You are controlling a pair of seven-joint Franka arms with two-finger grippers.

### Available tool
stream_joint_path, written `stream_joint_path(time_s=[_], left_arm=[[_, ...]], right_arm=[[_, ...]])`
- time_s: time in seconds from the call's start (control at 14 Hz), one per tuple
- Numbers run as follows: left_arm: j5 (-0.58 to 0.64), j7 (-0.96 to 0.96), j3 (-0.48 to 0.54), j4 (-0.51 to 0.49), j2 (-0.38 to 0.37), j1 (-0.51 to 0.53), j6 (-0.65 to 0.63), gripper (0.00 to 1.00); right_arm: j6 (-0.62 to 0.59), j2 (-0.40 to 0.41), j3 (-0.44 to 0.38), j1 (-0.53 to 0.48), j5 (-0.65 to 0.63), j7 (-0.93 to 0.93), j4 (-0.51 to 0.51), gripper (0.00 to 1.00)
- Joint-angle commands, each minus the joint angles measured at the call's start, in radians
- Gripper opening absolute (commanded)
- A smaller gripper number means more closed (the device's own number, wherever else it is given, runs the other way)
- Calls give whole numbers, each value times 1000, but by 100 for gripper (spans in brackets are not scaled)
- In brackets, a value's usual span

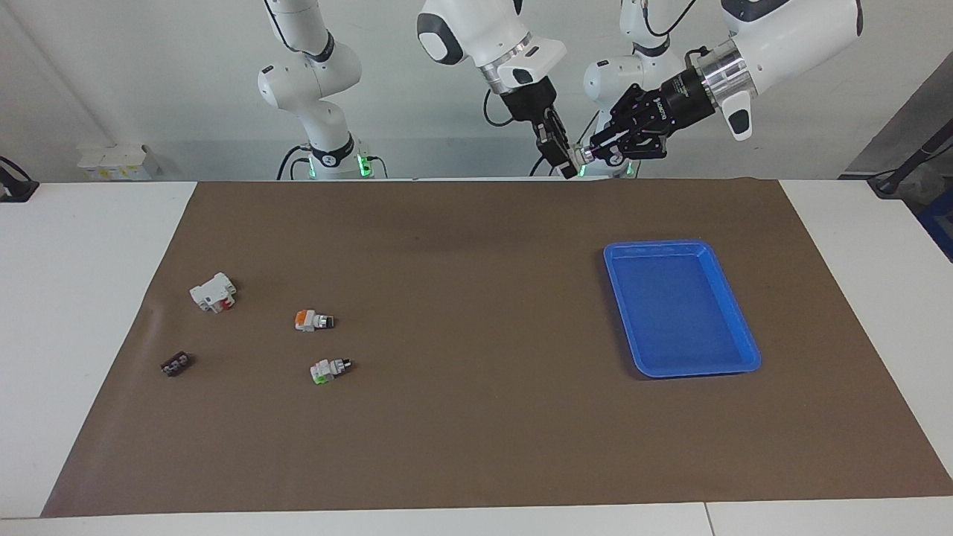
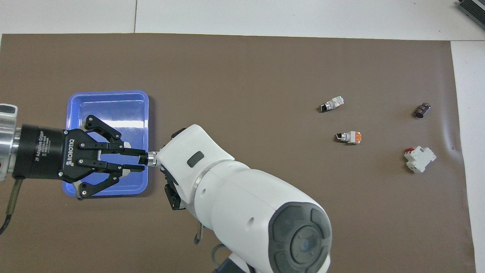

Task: Turn and place switch with both arms

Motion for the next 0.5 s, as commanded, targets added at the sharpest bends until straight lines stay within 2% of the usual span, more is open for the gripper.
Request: stream_joint_path(time_s=[0.0, 0.07, 0.21, 0.43], left_arm=[[-22, -15, -2, -54, -46, -1, 21, 23], [-22, -17, -4, -53, -46, -1, 21, 19], [-20, -17, -4, -54, -46, -3, 21, 0], [-20, -14, -4, -53, -46, -3, 22, 0]], right_arm=[[8, 16, 2, -4, -22, 34, 22, 0], [8, 16, 2, -4, -22, 34, 22, 0], [8, 16, 2, -4, -22, 34, 22, 0], [8, 16, 2, -4, -22, 34, 22, 0]])
